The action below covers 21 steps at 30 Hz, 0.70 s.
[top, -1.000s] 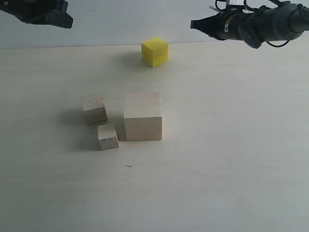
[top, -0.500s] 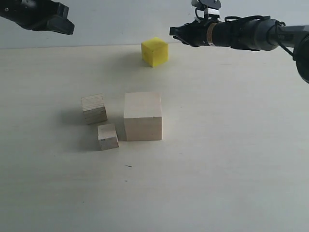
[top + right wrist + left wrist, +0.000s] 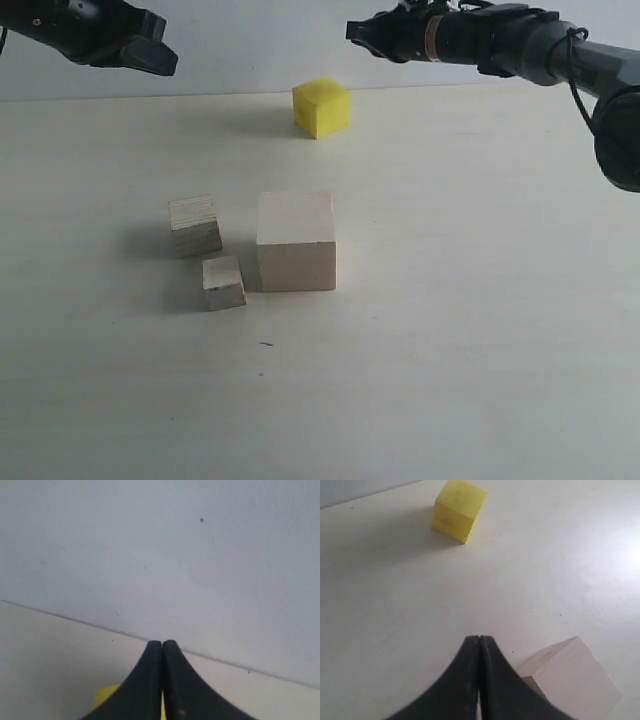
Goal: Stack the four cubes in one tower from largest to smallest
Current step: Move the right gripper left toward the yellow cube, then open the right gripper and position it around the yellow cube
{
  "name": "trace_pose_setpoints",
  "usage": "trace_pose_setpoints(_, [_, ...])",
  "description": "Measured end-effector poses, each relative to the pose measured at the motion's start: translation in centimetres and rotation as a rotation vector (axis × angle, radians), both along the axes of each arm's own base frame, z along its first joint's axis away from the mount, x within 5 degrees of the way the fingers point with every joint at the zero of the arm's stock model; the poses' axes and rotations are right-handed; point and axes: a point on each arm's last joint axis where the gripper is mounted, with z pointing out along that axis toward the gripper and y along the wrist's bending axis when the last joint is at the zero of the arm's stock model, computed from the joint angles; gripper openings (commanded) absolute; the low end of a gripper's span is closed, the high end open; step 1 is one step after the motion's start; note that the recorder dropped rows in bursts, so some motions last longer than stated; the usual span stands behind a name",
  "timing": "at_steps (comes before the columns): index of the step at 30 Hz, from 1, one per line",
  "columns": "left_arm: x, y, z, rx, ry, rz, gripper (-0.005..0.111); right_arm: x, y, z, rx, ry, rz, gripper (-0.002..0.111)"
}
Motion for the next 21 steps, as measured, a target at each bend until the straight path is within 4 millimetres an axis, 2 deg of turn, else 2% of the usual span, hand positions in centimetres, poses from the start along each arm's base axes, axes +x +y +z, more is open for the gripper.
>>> trace_pose_setpoints(3, [0.0,-0.1,0.0,0.000,0.001,-0.002,0.000,-0.3,0.7,-3.0,-0.009,0.053,0.022,0.000])
trace_pose_setpoints(5, [0.0,-0.1,0.0,0.000,0.001,-0.002,0.000,-0.5,1.5,-3.8,-0.020,0.063,0.031,0.000])
trace_pose_setpoints(10, [0.0,-0.1,0.0,0.000,0.001,-0.002,0.000,-0.4,3.0,-4.2,-0.041,0.034,0.052,0.000])
trace_pose_setpoints(14, [0.0,-0.1,0.0,0.000,0.002,-0.003,0.000,-0.8,3.8,-4.8,0.004,0.092,0.094,0.000])
trace_pose_setpoints(21, [0.0,-0.1,0.0,0.000,0.002,-0.003,0.000,-1.9,4.8,-4.6,0.118,0.213,0.195,0.000])
